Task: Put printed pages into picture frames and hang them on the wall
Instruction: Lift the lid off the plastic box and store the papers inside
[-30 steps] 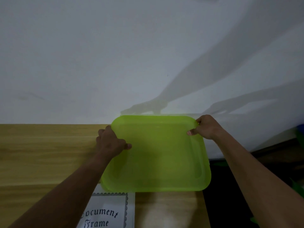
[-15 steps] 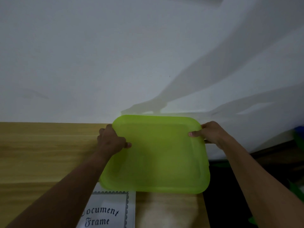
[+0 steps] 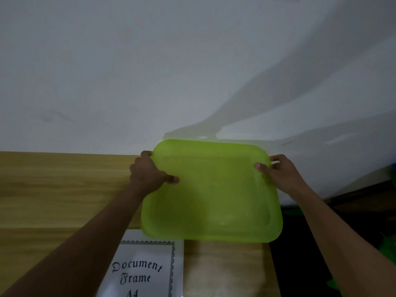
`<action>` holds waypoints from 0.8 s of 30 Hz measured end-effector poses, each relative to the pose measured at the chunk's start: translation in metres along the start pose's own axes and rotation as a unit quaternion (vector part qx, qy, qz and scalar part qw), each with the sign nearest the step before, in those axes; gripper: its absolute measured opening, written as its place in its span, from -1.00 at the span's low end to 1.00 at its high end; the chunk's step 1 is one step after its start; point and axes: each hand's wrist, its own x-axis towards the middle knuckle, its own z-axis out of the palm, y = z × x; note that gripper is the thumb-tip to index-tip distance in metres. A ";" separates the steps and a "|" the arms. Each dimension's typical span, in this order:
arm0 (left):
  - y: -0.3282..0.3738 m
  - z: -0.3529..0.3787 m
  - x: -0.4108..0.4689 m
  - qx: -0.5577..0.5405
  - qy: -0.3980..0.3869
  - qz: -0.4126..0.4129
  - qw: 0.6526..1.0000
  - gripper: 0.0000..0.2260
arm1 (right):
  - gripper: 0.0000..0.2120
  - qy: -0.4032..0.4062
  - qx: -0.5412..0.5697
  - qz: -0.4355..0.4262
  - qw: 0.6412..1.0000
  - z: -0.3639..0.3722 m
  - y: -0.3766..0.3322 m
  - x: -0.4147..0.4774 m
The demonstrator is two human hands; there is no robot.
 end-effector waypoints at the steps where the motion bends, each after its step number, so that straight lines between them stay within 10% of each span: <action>1: -0.002 -0.001 -0.003 0.011 0.004 0.007 1.000 0.09 | -0.52 0.013 0.000 0.000 1.000 0.002 0.003 -0.001; 12: -0.009 -0.013 -0.014 -0.007 -0.064 0.066 0.996 -0.13 | -0.55 -0.040 0.089 0.042 0.994 -0.006 0.012 -0.016; 24: -0.009 -0.037 -0.022 -0.026 -0.086 0.036 0.995 0.21 | -0.39 -0.059 0.156 0.007 0.986 -0.006 0.004 -0.055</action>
